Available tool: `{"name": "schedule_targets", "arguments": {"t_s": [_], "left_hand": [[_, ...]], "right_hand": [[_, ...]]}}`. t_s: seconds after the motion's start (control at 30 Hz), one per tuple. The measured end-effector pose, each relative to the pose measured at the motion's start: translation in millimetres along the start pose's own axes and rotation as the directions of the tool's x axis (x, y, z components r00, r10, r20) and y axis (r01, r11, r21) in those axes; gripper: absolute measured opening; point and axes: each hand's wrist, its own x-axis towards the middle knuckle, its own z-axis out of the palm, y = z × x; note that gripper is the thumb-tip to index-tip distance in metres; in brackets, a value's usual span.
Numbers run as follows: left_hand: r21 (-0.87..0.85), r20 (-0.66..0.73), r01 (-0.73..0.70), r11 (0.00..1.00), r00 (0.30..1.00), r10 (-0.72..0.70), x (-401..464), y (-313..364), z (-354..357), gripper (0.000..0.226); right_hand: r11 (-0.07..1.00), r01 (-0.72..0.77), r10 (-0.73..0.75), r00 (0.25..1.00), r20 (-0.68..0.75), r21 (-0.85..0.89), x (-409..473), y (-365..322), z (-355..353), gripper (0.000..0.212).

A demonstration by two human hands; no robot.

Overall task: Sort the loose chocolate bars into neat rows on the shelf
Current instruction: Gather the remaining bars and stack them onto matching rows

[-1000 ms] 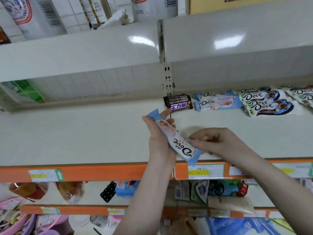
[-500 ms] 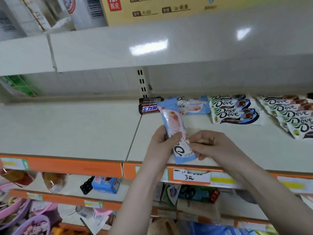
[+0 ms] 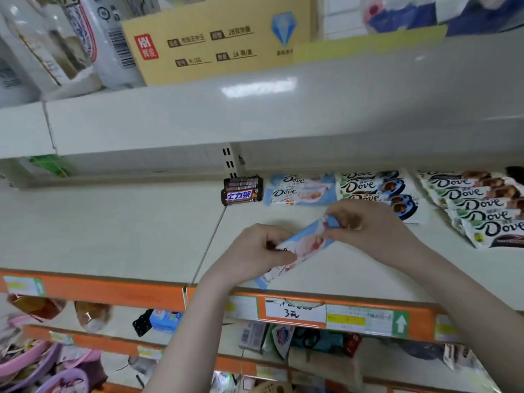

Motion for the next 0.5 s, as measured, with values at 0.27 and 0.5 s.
{"name": "schedule_targets", "arguments": {"t_s": [0.27, 0.5], "left_hand": [[-0.146, 0.041, 0.031, 0.989, 0.999, -0.025, 22.6, -20.2, -25.6, 0.012], [0.115, -0.168, -0.012, 0.993, 0.985, 0.031, 69.6, -35.5, -47.0, 0.024]], "right_hand": [[0.991, -0.058, 0.067, 0.996, 0.065, -0.124, 17.5, 9.0, 7.4, 0.019], [0.967, -0.207, 0.193, 0.976, -0.105, -0.149, 53.4, 30.4, 21.7, 0.013]]}}
